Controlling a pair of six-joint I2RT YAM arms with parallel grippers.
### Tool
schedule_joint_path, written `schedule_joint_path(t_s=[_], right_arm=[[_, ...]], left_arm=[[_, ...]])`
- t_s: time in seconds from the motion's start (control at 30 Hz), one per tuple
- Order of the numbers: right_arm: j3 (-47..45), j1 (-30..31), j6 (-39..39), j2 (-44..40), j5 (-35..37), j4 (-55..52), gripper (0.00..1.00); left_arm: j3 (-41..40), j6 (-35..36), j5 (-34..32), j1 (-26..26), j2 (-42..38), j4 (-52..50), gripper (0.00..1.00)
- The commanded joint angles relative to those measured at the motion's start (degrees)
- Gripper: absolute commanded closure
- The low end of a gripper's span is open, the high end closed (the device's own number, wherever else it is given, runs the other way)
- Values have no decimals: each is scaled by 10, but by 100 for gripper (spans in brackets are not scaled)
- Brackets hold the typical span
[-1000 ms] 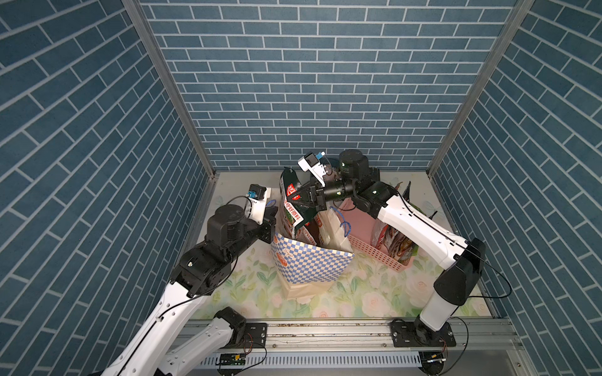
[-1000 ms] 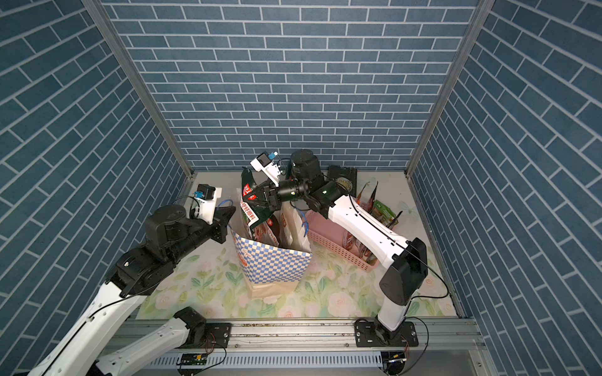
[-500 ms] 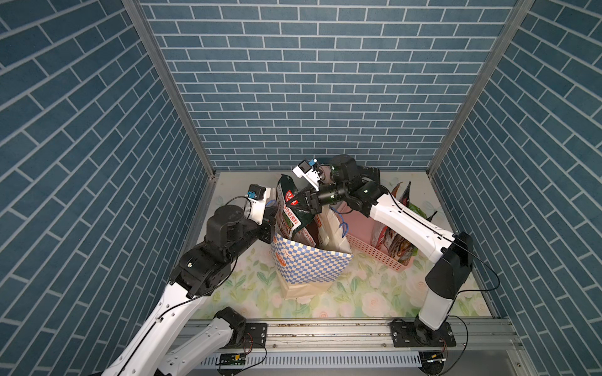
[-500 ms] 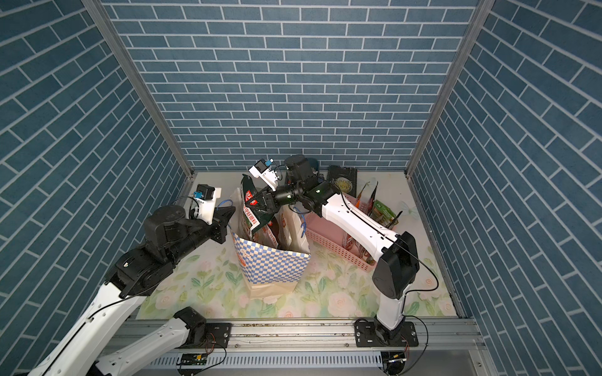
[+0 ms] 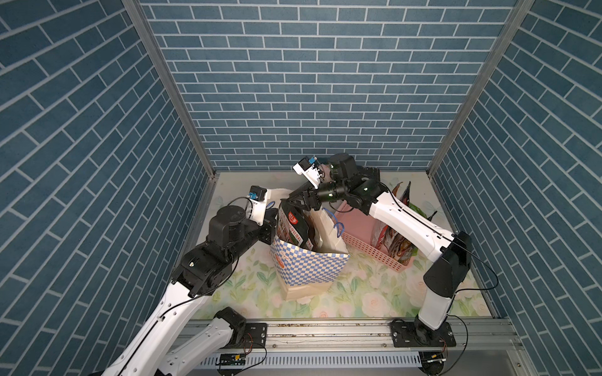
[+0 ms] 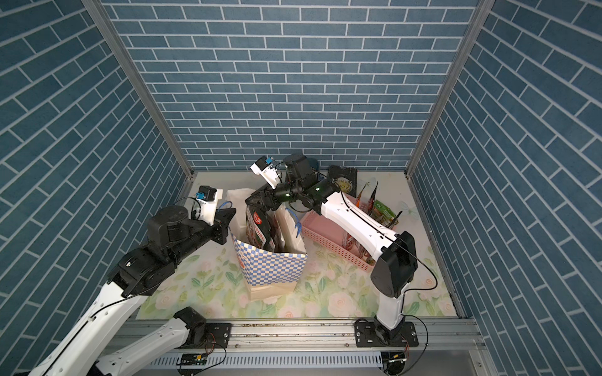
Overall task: Place the condiment packets inside the bag
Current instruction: Place the condiment packet in the paper bag, then pick up the condiment packet from the storage box.
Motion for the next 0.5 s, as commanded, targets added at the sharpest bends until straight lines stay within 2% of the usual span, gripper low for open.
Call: schedule_joint_path(t_s=[0.0, 0.13, 0.27, 0.37, 0.47], right_arm=[[14, -3, 4, -64, 96, -6, 44], [-28, -41, 70, -127, 234, -48, 38], [-180, -165, 169, -231, 276, -68, 40], [-270, -236, 184, -312, 341, -107, 40], [-296, -259, 181, -356, 380, -145, 35]], left_arm=[[-4, -2, -1, 4, -8, 30, 100], [-8, 0, 1, 3, -11, 32, 100], [-9, 0, 4, 4, -18, 36, 100], [-8, 0, 5, 4, -24, 37, 100], [-7, 1, 9, 4, -28, 36, 100]])
